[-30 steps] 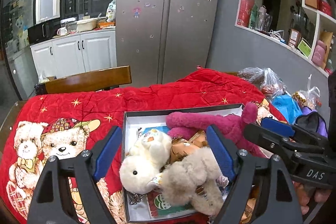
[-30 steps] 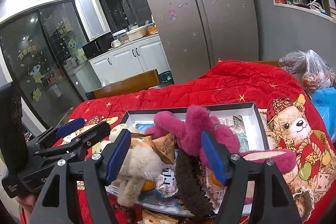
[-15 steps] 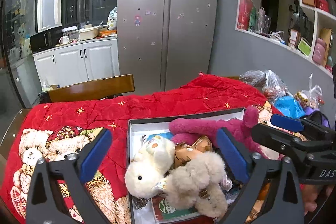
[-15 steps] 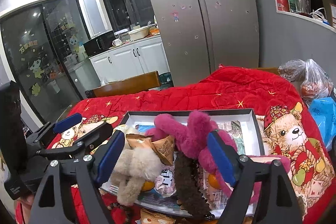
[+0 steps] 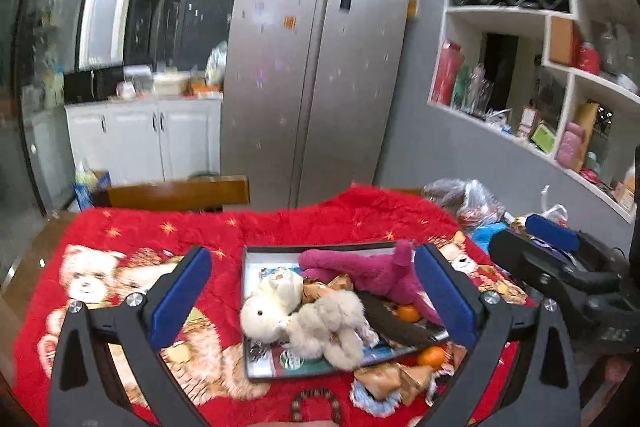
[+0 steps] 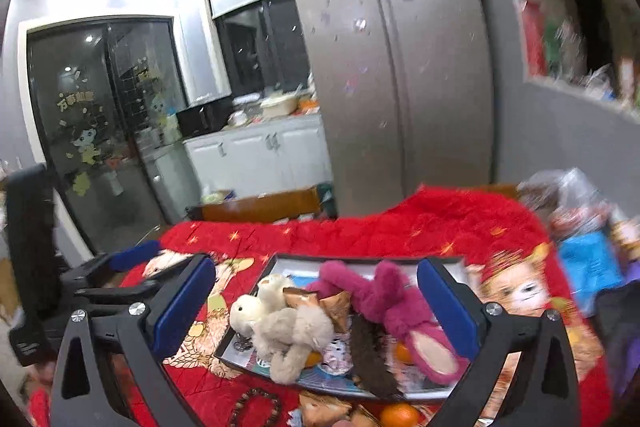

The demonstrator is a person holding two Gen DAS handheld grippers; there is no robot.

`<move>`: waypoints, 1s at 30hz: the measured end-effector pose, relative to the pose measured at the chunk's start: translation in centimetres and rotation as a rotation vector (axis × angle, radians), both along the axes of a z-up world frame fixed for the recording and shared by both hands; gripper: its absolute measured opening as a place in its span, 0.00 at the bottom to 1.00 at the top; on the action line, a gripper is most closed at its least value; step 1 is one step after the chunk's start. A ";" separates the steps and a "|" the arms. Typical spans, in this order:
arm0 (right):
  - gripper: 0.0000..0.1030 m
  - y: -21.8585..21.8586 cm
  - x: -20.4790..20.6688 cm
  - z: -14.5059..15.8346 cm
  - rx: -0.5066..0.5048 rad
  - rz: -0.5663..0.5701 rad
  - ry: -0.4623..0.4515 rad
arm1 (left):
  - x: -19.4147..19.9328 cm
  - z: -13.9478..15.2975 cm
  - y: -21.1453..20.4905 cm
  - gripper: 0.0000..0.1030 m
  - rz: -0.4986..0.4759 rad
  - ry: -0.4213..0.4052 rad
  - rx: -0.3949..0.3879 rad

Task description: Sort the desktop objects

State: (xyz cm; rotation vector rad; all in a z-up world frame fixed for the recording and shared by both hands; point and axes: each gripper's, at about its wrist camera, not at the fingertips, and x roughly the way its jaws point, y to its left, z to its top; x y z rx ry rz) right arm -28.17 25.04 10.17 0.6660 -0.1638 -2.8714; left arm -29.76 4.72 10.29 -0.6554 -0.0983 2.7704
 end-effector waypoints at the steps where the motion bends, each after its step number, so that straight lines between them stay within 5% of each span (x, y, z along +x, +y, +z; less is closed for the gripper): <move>1: 1.00 -0.4 1.2 0.8 0.027 -0.027 0.012 | 1.8 0.6 -0.1 0.99 0.031 0.029 -0.021; 6: 1.00 -2.7 8.0 3.3 0.146 -0.103 0.104 | 9.7 1.4 -1.6 1.00 0.132 0.116 -0.079; 10: 1.00 -4.5 13.9 3.4 0.209 -0.164 0.180 | 15.6 0.2 -1.5 1.00 0.120 0.136 -0.164; 14: 1.00 -3.8 20.9 0.8 0.142 -0.147 0.283 | 22.0 -4.9 -1.6 1.00 0.211 0.179 -0.225; 19: 1.00 -3.2 27.0 -4.9 0.092 -0.138 0.337 | 25.4 -9.7 -2.0 1.00 0.211 0.167 -0.188; 24: 1.00 -3.6 26.8 -9.6 0.084 -0.213 0.269 | 25.4 -12.8 -0.9 1.00 0.171 0.175 -0.196; 27: 1.00 -4.2 25.1 -11.9 0.115 -0.236 0.217 | 24.5 -14.0 0.2 1.00 0.184 0.120 -0.273; 30: 1.00 -4.4 23.6 -13.2 0.121 -0.225 0.134 | 23.8 -14.2 -0.2 1.00 0.198 0.095 -0.250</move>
